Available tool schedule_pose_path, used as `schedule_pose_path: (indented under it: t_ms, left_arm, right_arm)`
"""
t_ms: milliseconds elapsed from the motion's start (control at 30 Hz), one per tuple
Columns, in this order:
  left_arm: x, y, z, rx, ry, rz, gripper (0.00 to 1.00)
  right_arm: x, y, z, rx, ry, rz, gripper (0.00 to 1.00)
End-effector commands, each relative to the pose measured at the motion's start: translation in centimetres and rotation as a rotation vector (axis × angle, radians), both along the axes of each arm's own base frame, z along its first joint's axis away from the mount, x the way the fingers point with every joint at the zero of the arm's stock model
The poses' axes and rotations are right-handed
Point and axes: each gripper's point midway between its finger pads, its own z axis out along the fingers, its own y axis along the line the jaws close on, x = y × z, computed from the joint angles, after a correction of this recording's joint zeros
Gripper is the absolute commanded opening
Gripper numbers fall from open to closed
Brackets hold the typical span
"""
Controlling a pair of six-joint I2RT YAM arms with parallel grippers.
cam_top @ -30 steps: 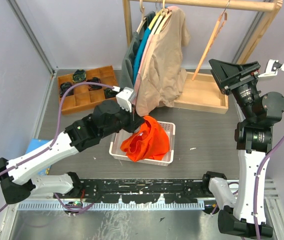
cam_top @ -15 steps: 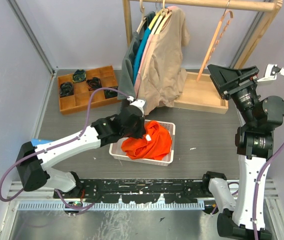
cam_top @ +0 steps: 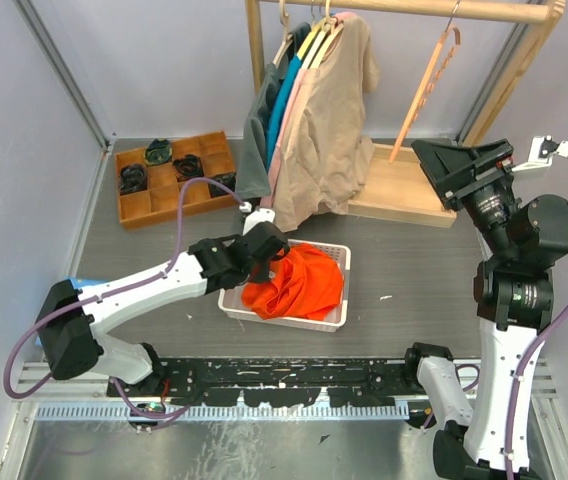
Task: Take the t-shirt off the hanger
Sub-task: Place the T-shirt in the bin.
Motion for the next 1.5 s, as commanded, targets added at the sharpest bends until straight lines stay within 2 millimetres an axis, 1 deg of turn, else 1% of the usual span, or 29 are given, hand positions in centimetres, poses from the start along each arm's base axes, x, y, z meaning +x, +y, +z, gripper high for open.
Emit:
schedule_pose_path:
  t_ms: [0,33,67,100,167,300,367,500,533,567,633,767,867,1000,1100,1200,1333,1467]
  left_arm:
    - [0.3,2.6,-0.1,0.104,-0.008,0.106,0.0]
    - [0.3,3.0,0.0,0.119,-0.008,0.117,0.0]
    - [0.2,3.4,0.2,0.134,-0.005,0.126,0.04]
    - [0.1,3.6,0.4,0.146,-0.003,0.129,0.18]
    - [0.0,3.9,1.0,0.15,-0.002,0.13,0.49]
    - [0.0,4.1,2.9,0.107,-0.028,0.131,0.62]
    - [0.0,4.1,4.3,0.071,-0.053,0.133,0.73]
    - [-0.1,4.2,7.5,-0.006,-0.095,0.129,0.83]
    - [-0.2,4.2,7.8,-0.017,-0.098,0.124,0.86]
    - [-0.5,4.5,9.3,-0.061,-0.12,0.119,0.89]
    - [-0.8,4.7,10.5,-0.102,-0.136,0.105,0.98]
    - [-1.5,4.8,13.0,-0.201,-0.184,0.059,0.98]
    - [-2.0,5.4,15.0,-0.266,-0.232,0.036,0.98]
    - [-2.2,5.7,18.9,-0.371,-0.332,0.001,0.98]
    - [-2.1,5.7,21.7,-0.406,-0.403,-0.037,0.98]
    - [-2.0,5.1,24.2,-0.412,-0.45,-0.085,0.98]
    - [-1.7,3.9,26.9,-0.425,-0.485,-0.14,0.98]
    - [-1.4,3.0,29.4,-0.459,-0.53,-0.164,0.98]
  right_arm:
    - [-0.9,-0.2,1.3,-0.04,-0.032,-0.028,1.0]
    - [-0.9,-0.3,1.1,-0.042,-0.026,-0.032,1.0]
    - [-1.0,-0.3,1.0,-0.042,-0.023,-0.035,1.0]
    - [-1.1,-0.3,1.0,-0.042,-0.021,-0.038,1.0]
    - [-1.3,-0.5,1.1,-0.04,-0.027,-0.05,1.0]
    - [-1.7,-1.1,2.0,-0.049,-0.063,-0.102,1.0]
    - [-1.8,-1.3,2.5,-0.05,-0.078,-0.115,1.0]
    - [-1.7,-1.2,3.5,-0.046,-0.111,-0.11,0.97]
    - [-1.7,-1.2,3.8,-0.045,-0.123,-0.104,0.96]
    - [-1.5,-1.1,4.0,-0.048,-0.134,-0.098,0.95]
    - [-1.2,-0.9,4.6,-0.056,-0.155,-0.079,0.94]
    - [-0.5,-0.4,6.1,-0.084,-0.198,-0.04,0.91]
    - [0.3,0.0,7.1,-0.086,-0.217,0.001,0.87]
    - [1.8,0.3,7.8,-0.082,-0.223,0.046,0.82]
    - [2.9,0.5,8.3,-0.081,-0.226,0.071,0.79]
    - [4.1,0.6,8.5,-0.083,-0.222,0.084,0.78]
    - [5.7,1.2,9.1,-0.085,-0.222,0.11,0.78]
    - [7.7,2.5,9.3,-0.077,-0.214,0.153,0.78]
